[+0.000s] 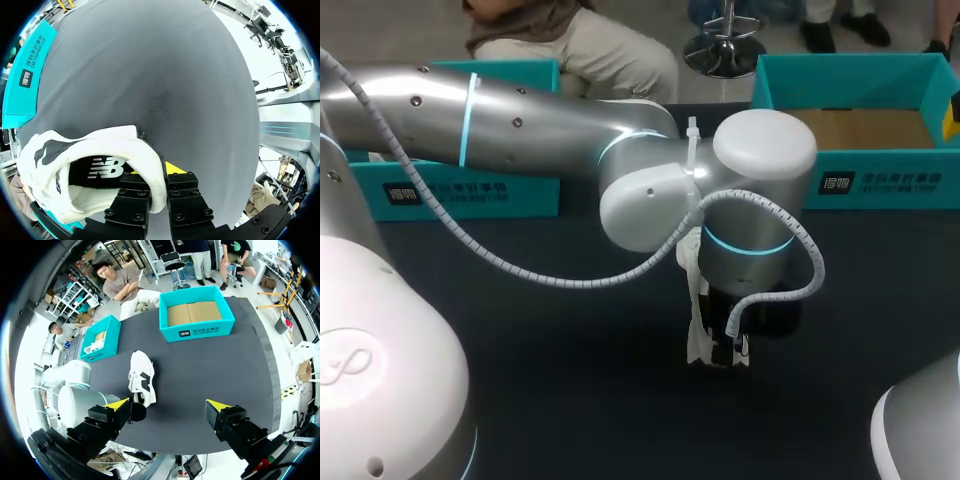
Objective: Take the shoe out of the shoebox, open the shoe tongue, remove and reinsert the insole, then place the shoe into the shoebox
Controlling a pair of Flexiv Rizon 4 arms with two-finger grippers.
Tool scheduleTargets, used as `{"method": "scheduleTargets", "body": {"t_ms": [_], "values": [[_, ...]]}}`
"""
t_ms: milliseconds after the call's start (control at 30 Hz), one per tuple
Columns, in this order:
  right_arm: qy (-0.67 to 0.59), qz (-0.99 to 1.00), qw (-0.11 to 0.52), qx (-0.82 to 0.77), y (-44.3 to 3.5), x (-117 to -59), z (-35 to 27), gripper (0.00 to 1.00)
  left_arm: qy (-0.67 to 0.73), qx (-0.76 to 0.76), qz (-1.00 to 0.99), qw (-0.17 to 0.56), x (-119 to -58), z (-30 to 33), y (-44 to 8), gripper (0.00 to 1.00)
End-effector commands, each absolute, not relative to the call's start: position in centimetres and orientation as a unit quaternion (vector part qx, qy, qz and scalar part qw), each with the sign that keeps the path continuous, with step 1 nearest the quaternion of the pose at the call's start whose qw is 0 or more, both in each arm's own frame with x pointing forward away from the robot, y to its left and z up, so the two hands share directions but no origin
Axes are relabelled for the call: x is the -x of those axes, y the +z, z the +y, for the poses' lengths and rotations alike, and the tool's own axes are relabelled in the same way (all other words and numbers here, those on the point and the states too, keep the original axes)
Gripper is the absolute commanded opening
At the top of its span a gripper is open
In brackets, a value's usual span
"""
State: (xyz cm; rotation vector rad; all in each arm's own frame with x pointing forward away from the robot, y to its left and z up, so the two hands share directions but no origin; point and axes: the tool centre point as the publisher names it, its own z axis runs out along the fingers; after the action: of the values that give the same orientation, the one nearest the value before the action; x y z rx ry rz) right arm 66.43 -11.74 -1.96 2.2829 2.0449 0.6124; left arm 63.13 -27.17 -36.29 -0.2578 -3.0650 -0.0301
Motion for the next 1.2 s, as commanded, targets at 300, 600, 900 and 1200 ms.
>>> {"method": "scheduleTargets", "body": {"t_ms": [300, 600, 900, 1200], "values": [[0.194, 0.654, 0.006, -0.731, -1.8, -66.6, -11.7, 1.0, 0.008, 0.096, -0.994, 0.043, -62.7, -25.7, -31.4, 0.0], [0.194, 0.654, 0.006, -0.731, -1.8, -66.6, -11.7, 1.0, 0.014, 0.114, -0.993, 0.042, -62.4, -24.7, -27.4, 0.0], [0.194, 0.654, 0.006, -0.731, -1.8, -66.6, -11.7, 1.0, 0.018, 0.125, -0.991, 0.041, -62.4, -24.2, -25.2, 0.0], [0.194, 0.654, 0.006, -0.731, -1.8, -66.6, -11.7, 1.0, 0.024, 0.13, -0.991, 0.035, -62.6, -23.5, -22.0, 0.0]]}}
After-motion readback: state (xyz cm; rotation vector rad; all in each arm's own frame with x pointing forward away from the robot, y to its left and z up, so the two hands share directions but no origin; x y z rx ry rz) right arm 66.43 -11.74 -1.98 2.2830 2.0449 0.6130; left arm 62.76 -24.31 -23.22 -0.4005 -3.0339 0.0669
